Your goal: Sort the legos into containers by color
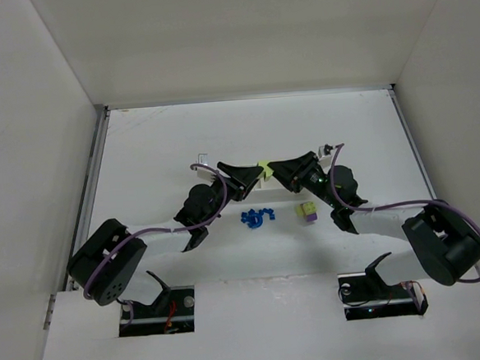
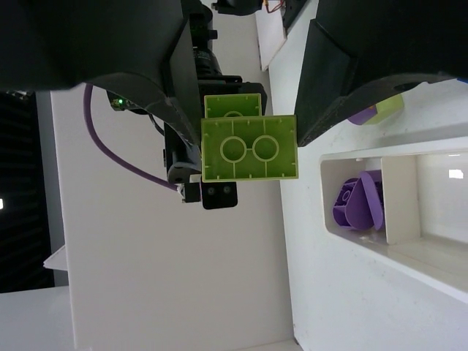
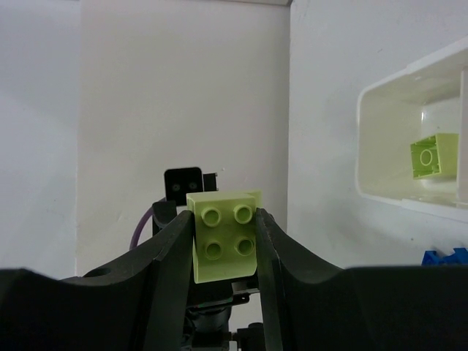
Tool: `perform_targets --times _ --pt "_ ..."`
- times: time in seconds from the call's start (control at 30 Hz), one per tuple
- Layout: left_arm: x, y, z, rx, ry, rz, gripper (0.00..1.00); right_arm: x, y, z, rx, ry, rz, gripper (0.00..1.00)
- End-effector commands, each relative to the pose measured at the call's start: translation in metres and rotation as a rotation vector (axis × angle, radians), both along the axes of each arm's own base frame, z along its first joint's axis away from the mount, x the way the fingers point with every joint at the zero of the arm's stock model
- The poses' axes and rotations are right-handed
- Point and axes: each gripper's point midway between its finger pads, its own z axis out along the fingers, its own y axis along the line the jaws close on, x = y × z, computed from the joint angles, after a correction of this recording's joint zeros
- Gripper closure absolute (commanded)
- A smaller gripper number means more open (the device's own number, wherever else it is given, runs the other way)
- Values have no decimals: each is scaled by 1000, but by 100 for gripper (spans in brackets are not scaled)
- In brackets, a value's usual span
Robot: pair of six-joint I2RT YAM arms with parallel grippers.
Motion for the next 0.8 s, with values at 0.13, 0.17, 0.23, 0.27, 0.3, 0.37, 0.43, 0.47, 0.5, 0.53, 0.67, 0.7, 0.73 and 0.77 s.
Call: perform_targets --times 0.13,0.17,0.23,0.27,0.3,0.37,0.43,0.47,0.5,0.53,0.67,0.7,0.73,0.77 --pt "0 -3 36 -54 -105 -16 70 -4 2 8 -28 -47 18 62" --pt "1 0 35 -52 -104 -9 71 -5 2 9 -32 -53 18 62" --pt "3 8 35 -51 -107 10 72 -6 1 9 -43 -55 18 62" --pt "5 12 35 -52 -108 21 72 -7 1 8 -49 -54 18 62" --pt "6 16 35 -51 -108 30 73 -7 0 7 -59 -53 18 62" --pt "9 25 36 -51 -110 51 73 -7 0 4 -73 -51 14 62" --pt "11 35 38 -46 -116 72 73 -7 -1 2 -82 -50 13 62" --pt "12 39 39 -42 -122 83 73 -7 -1 2 -86 -51 13 62" --pt "14 44 39 -36 -123 94 73 -6 -1 0 -90 -49 11 62" --pt "15 49 39 -29 -123 105 73 -6 0 -3 -95 -43 12 62" --pt "17 59 35 -4 -118 128 73 -2 2 -8 -111 -37 11 62" --pt "17 61 34 1 -118 130 73 1 2 -10 -123 -35 7 62" --pt "17 62 33 6 -119 131 73 5 3 -15 -142 -30 3 62" --pt "17 63 33 12 -120 132 73 11 5 -21 -171 -17 -4 62"
